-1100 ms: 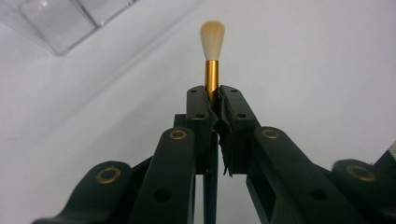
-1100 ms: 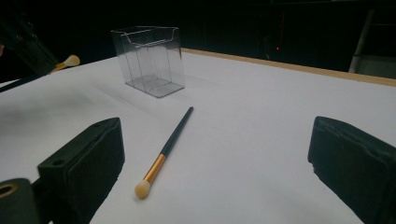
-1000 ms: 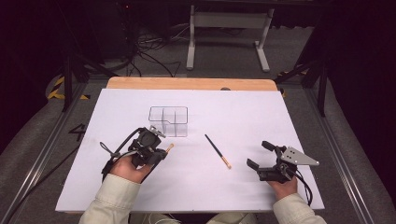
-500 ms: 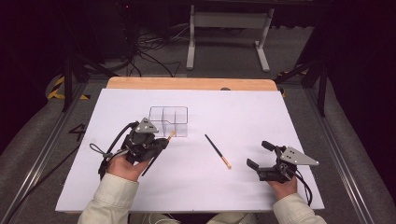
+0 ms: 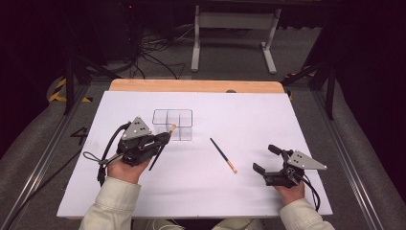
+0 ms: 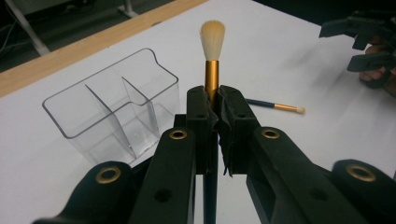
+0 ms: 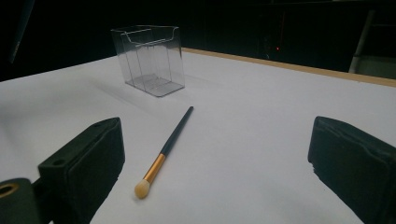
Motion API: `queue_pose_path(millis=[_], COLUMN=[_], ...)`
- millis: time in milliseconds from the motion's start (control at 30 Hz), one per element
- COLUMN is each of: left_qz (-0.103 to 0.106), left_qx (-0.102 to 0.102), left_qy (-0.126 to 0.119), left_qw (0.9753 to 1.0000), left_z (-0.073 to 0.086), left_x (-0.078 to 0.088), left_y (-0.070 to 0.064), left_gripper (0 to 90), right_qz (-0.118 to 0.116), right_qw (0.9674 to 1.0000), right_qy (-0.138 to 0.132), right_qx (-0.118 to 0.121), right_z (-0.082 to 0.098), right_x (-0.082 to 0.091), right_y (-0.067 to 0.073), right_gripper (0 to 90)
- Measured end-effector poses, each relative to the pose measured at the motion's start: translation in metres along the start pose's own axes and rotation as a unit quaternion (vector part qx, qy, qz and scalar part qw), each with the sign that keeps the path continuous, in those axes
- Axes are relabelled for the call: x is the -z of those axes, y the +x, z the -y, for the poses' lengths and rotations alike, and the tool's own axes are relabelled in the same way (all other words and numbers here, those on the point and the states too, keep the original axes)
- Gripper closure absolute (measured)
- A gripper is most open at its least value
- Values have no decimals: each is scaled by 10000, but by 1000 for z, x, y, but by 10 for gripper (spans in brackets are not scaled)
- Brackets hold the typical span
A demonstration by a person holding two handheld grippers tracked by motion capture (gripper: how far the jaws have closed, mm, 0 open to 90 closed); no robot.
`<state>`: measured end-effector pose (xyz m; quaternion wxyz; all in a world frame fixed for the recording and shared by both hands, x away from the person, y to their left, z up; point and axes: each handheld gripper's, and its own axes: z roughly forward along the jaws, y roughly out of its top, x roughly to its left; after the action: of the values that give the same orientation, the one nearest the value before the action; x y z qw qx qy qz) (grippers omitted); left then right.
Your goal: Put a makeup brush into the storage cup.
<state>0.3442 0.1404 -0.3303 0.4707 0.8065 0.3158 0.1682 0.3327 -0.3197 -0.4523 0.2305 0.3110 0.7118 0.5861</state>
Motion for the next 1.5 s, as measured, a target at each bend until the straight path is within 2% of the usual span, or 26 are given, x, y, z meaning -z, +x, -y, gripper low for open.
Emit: queue_pose_path(millis=[67,200,333,667,767,867,1000,1133,1300,1367,1500], left_qz=[16,32,93,252,275,253,286,378,371,382,291], left_qx=[-28,-6,11,10,-8,-157,-138,-43,26,70,-7], left_qy=[-202,-423,-774,-1225,-1420,-1636,-1729,-1902,-1939,-2017,-2076], left_qw=[9998,9991,9970,9921,9895,9861,9844,9810,9803,9787,9778], left_z=[2,4,9,13,13,14,14,13,10,9,4], left_x=[1,3,4,5,5,4,3,1,-3,-4,-6], left_y=[1,3,6,12,14,14,16,22,29,32,36], left_gripper=[833,833,833,832,832,832,832,832,832,832,832], right_qz=[-4,-8,-15,-15,-11,-10,-8,-2,-3,-5,-7], right_qw=[10000,10000,10000,10000,10000,10000,10000,10000,10000,10000,10000], right_qy=[-3,-4,-4,1,2,6,7,13,15,15,16], right_qx=[1,-1,1,4,5,0,-1,-5,-11,-12,-12], right_z=[0,0,0,0,0,0,0,0,0,0,0], right_x=[0,0,0,0,0,0,0,0,0,0,0], right_y=[0,0,0,0,0,0,0,0,0,0,0], right_gripper=[45,46,45,46,46,46,46,46,46,46,46])
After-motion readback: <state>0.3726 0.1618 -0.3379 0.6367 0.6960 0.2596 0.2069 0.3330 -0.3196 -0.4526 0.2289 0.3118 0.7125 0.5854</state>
